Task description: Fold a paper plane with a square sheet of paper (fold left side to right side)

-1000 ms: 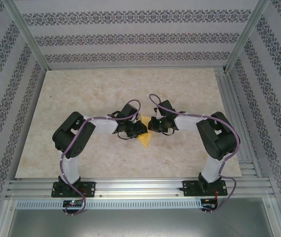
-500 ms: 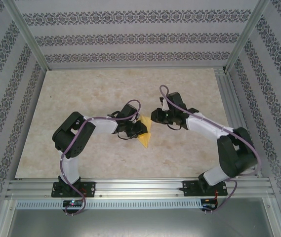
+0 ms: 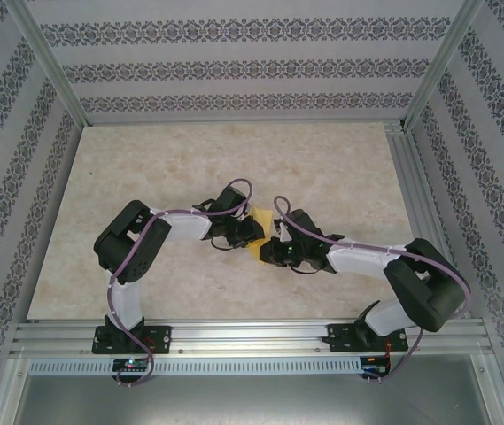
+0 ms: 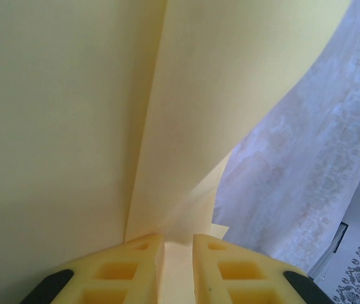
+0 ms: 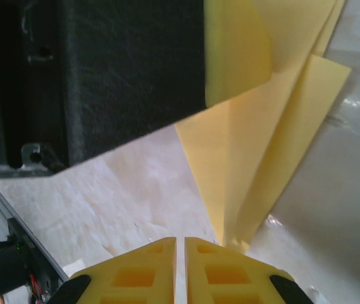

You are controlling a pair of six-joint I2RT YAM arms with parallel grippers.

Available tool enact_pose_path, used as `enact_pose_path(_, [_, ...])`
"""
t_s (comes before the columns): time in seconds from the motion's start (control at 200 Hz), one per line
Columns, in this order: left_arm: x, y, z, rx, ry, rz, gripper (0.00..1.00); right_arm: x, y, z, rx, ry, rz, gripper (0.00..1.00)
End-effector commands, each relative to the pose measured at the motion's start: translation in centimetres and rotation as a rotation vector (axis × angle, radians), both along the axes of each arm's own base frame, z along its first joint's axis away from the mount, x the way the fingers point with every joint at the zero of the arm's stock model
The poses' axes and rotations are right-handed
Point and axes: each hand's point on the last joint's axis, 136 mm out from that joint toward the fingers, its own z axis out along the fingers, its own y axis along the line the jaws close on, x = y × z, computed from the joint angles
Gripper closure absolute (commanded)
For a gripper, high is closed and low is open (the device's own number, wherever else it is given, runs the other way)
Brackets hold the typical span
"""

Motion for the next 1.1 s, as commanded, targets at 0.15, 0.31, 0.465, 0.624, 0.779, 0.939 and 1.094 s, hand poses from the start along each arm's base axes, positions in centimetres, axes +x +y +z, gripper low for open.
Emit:
enact_pose_path(0.15, [-0.7, 1.1, -2.4, 0.079, 0.044, 0.01, 0.78, 1.0, 1.3, -0.6, -0.004, 0.0, -0.005, 0.88])
enact_pose_path(0.31, [-0.7, 1.1, -2.4, 0.081, 0.045, 0.009, 0.78, 0.5, 0.7, -1.4, -0.032, 0.019, -0.01, 0.89])
enact_pose_path(0.465, [-0.7, 1.1, -2.5, 0.083, 0.041, 0.008, 0.78, 0.1, 0.3, -2.1, -0.051, 0.037, -0.012, 0.88])
enact_pose_path(0.624, [-0.8, 1.2, -2.5, 0.086, 0.045, 0.008, 0.78, -0.3, 0.0, -2.9, -0.063, 0.063, -0.012, 0.89])
enact_pose_path(0.779, [-0.8, 1.2, -2.6, 0.088, 0.044, 0.007, 0.78, -0.7, -0.2, -3.3, -0.07, 0.079, -0.016, 0.89])
enact_pose_path(0.939, [-0.8, 1.3, -2.6, 0.088, 0.043, 0.009, 0.78, -1.0, -0.5, -3.9, -0.081, 0.103, -0.026, 0.88])
enact_pose_path(1.094, [-0.8, 1.3, -2.6, 0.088, 0.044, 0.009, 0.78, -1.5, -0.9, -4.6, -0.103, 0.133, -0.034, 0.88])
